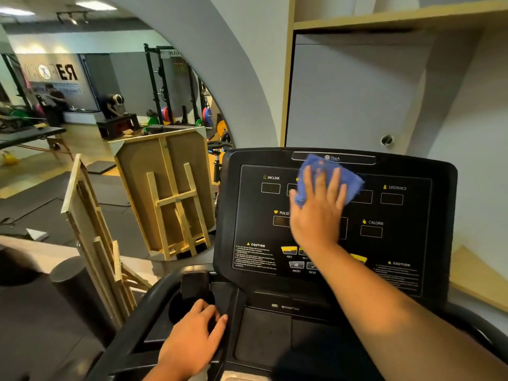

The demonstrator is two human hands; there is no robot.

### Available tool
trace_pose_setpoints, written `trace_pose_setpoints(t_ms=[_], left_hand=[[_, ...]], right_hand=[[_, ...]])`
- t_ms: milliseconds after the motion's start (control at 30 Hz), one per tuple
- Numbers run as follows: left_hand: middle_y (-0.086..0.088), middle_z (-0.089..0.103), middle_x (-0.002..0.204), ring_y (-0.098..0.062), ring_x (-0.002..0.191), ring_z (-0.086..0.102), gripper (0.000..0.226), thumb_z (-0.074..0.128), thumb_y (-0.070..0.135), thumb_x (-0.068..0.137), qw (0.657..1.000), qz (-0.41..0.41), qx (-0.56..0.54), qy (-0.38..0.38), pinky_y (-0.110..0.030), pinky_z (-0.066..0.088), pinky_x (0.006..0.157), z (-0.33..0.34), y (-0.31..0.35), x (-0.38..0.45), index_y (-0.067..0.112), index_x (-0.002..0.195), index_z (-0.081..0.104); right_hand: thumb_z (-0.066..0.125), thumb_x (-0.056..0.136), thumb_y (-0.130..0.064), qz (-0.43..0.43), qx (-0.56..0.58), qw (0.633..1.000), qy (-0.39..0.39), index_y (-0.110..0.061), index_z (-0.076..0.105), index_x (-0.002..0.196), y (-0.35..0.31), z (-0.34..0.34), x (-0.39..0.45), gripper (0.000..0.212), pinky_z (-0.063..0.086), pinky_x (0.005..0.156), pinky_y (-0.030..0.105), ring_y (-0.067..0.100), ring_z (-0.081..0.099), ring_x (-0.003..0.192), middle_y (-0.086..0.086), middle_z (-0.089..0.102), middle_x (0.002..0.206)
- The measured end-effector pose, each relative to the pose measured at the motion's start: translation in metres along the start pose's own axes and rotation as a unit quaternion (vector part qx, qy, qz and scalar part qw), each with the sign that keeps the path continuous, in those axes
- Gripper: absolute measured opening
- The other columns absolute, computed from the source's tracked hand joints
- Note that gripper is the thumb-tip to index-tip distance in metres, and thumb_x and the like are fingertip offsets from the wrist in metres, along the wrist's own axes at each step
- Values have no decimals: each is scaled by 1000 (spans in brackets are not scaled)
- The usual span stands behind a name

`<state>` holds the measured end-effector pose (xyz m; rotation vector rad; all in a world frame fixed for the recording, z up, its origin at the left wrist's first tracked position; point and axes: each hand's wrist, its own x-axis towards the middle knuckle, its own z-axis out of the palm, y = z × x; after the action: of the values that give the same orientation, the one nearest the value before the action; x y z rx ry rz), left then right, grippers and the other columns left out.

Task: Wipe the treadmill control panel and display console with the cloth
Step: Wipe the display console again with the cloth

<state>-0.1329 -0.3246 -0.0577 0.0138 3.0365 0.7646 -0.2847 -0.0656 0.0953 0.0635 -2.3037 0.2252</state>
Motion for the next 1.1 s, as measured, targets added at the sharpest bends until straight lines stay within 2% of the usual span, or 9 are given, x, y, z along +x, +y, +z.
trace_pose_setpoints(t_ms=[167,367,533,633,700,833,967,1033,1100], left_hand=[[20,48,105,-2,94,60,37,40,66,98,1000,-15,11,-5,-25,51,85,-1,1,3,35,95,60],[20,48,107,-1,97,60,37,40,66,99,1000,-18,10,-17,-20,47,83,-3,5,5,36,99,62],[20,49,110,0,99,59,37,40,65,99,1000,-21,11,-16,-19,44,80,-3,5,5,35,100,63],[20,48,111,2,99,57,37,41,65,100,999,-26,20,-21,-18,42,78,-2,5,6,36,104,64],[20,48,112,2,97,55,37,40,65,99,999,-29,30,-21,-16,40,76,-3,7,6,38,106,63],[20,48,112,2,94,54,37,40,67,99,999,-33,39,-20,-15,41,78,-4,9,9,39,105,64],[20,48,106,3,96,57,40,41,68,98,999,-24,30,-5,-17,45,78,0,2,8,35,97,63],[19,48,106,3,97,57,40,41,67,98,999,-23,26,-5,-16,44,75,0,2,7,34,97,62],[19,49,106,4,95,56,38,42,66,98,999,-24,24,-7,-15,43,74,-1,4,6,35,97,63]], right_hand=[[38,102,-50,-268,-36,961,-63,-22,28,157,-5,5,8,63,10,123,51,32,9,154,5,23,166],[23,104,-50,29,-11,999,9,-19,22,158,19,-12,46,63,9,124,54,36,9,153,10,25,164],[40,102,-48,-176,-30,983,-44,-21,24,158,-17,0,48,65,9,122,53,37,9,153,6,23,166],[40,103,-48,-208,-24,977,-41,-24,26,158,9,-6,47,62,7,123,49,31,8,154,2,20,167],[34,104,-49,-157,-35,986,-30,-25,22,159,34,-12,40,60,5,123,48,30,4,155,2,16,167],[28,106,-47,90,-7,996,19,-23,15,160,92,-27,22,60,11,123,54,32,3,154,8,16,167],[28,104,-48,204,17,978,46,-19,18,159,66,-25,24,63,10,122,58,41,9,152,17,24,163],[30,102,-50,92,12,996,21,-17,22,158,30,-15,15,66,10,122,58,43,12,151,17,28,162],[37,101,-50,-125,-26,991,-39,-18,22,158,6,1,-11,67,11,123,55,39,10,153,13,27,163]])
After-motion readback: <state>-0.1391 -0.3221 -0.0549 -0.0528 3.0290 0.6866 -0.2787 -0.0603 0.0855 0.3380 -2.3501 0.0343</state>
